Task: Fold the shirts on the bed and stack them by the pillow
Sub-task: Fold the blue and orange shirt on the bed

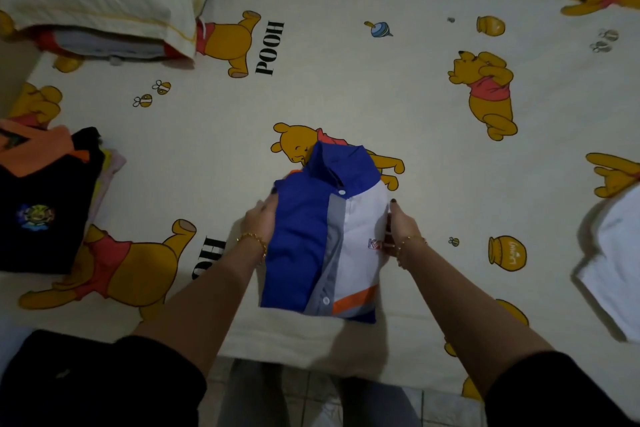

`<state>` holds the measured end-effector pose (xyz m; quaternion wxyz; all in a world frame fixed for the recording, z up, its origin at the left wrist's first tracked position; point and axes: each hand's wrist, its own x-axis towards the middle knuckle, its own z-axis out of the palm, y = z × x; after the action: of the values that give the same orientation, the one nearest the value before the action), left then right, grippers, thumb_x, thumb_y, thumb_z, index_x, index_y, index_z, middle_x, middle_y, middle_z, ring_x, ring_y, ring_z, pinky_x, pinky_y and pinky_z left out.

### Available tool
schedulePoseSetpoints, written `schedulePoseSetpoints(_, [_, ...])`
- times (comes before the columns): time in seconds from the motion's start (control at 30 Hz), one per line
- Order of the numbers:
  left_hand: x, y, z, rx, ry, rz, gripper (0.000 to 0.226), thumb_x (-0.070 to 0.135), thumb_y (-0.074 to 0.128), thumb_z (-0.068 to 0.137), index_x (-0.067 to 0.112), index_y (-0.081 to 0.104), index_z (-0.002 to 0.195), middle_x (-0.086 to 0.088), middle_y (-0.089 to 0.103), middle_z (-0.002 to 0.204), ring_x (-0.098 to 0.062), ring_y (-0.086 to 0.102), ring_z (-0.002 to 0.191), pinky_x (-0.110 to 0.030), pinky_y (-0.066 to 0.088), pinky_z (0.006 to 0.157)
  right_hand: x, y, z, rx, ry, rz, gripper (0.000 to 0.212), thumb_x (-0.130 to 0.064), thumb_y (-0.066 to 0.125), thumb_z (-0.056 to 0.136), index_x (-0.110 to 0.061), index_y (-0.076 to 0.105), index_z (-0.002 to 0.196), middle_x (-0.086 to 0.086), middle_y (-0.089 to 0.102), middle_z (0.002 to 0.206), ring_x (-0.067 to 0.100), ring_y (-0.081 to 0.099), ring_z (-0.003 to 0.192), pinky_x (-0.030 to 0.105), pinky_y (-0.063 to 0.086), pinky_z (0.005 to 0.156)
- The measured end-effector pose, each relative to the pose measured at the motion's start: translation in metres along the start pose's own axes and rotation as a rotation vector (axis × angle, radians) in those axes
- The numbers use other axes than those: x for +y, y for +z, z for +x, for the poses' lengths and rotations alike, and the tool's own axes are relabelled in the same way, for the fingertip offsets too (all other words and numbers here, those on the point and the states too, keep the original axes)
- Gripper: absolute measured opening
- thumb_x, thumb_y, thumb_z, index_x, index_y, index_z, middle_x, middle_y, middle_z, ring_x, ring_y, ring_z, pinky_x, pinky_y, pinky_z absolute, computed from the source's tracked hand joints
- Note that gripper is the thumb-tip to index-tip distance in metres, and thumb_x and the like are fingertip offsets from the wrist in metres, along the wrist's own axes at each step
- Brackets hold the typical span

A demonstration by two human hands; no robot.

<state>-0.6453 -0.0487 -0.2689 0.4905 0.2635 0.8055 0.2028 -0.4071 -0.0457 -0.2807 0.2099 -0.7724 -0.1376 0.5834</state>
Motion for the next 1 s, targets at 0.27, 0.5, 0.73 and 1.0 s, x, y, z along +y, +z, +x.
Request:
schedulePoseSetpoints(0.27, [0.047, 0.0, 0.03, -0.082, 0.175, -0.112, 0.022, 0.027, 0.056, 0.094, 0.01, 0.067, 0.103, -0.006, 0.063, 0.096, -0.023, 0.058, 0.091, -0.031, 0.048, 0.08, -0.04, 0.013, 0.019, 0.096, -0.331, -0.103, 0.037, -0.03, 0.055, 0.093, 0.005, 0.062, 0.102, 0.018, 0.062, 0.095, 0.032, 0.056, 0.09, 0.035, 0.048, 0.082])
schedulePoseSetpoints(0.5, [0.023, -0.003, 0.019, 0.037, 0.113, -0.097, 0.041, 0.036, 0.043, 0.098, 0.009, 0.055, 0.127, -0.009, 0.059, 0.122, -0.025, 0.054, 0.107, -0.029, 0.041, 0.085, -0.035, 0.026, 0.017, 0.173, -0.339, -0.166, 0.035, -0.034, 0.047, 0.097, -0.006, 0.059, 0.113, 0.01, 0.059, 0.107, 0.026, 0.054, 0.102, 0.032, 0.041, 0.084])
schedulePoseSetpoints(0.73, [-0.042, -0.001, -0.05, 0.105, 0.1, -0.209, 0.047, 0.053, 0.038, 0.095, 0.012, 0.058, 0.107, 0.002, 0.06, 0.095, -0.012, 0.054, 0.08, -0.024, 0.04, 0.061, 0.046, 0.015, -0.025, 0.134, -0.39, -0.066, 0.04, -0.039, 0.043, 0.098, -0.006, 0.058, 0.081, 0.009, 0.061, 0.086, 0.021, 0.052, 0.082, 0.035, 0.042, 0.074])
schedulePoseSetpoints(1.0, [-0.072, 0.007, -0.093, 0.189, 0.212, -0.097, 0.038, 0.025, 0.047, 0.098, 0.014, 0.045, 0.062, -0.004, 0.047, 0.06, -0.014, 0.041, 0.056, -0.026, 0.029, 0.051, 0.087, -0.011, -0.061, 0.148, -0.531, -0.321, 0.044, -0.022, 0.053, 0.095, -0.016, 0.036, 0.055, 0.0, 0.04, 0.054, 0.02, 0.039, 0.06, 0.02, 0.027, 0.049])
